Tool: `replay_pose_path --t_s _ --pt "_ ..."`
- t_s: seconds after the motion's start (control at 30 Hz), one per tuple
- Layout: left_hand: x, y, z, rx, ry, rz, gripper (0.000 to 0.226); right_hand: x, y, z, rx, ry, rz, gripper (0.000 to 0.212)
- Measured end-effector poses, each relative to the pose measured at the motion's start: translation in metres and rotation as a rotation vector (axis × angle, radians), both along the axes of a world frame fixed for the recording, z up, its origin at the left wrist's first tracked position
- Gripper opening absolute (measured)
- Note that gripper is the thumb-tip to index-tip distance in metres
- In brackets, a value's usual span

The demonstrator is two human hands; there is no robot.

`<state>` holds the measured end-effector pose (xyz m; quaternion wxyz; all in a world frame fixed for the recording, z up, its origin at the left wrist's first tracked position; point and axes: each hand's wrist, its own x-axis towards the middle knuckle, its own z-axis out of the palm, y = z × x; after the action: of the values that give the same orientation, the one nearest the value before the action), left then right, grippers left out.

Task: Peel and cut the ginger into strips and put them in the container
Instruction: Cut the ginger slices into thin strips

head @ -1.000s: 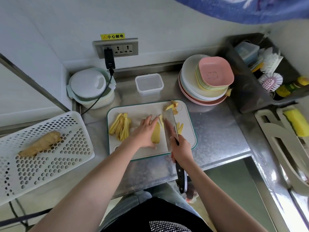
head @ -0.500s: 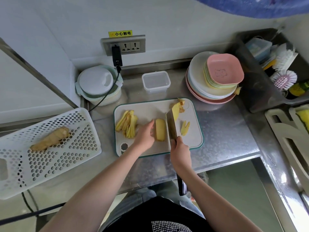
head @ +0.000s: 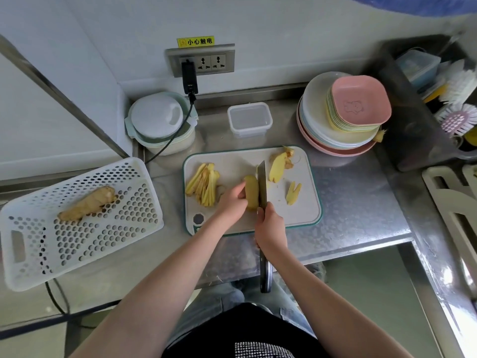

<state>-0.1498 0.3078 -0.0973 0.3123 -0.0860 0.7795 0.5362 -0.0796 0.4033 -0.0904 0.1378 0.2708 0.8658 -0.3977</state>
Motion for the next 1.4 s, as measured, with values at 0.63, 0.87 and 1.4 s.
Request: replay_pose_path --t_s 0.63,0.87,1.4 --pt "-0.002 0.005 0.004 -0.095 0.133 0.28 0.046 -0.033 0.024 0.005 0.127 0.037 0.239 0.025" --pt "-0.003 0.003 0.002 -0.074 0.126 0.298 0.053 -0.052 0.041 0.008 0.129 0.023 0.251 0.02" --pt "0.0 0.003 -0.003 -0.096 0.132 0.249 0.03 -0.042 0.033 0.027 0.154 0.029 0.16 0.02"
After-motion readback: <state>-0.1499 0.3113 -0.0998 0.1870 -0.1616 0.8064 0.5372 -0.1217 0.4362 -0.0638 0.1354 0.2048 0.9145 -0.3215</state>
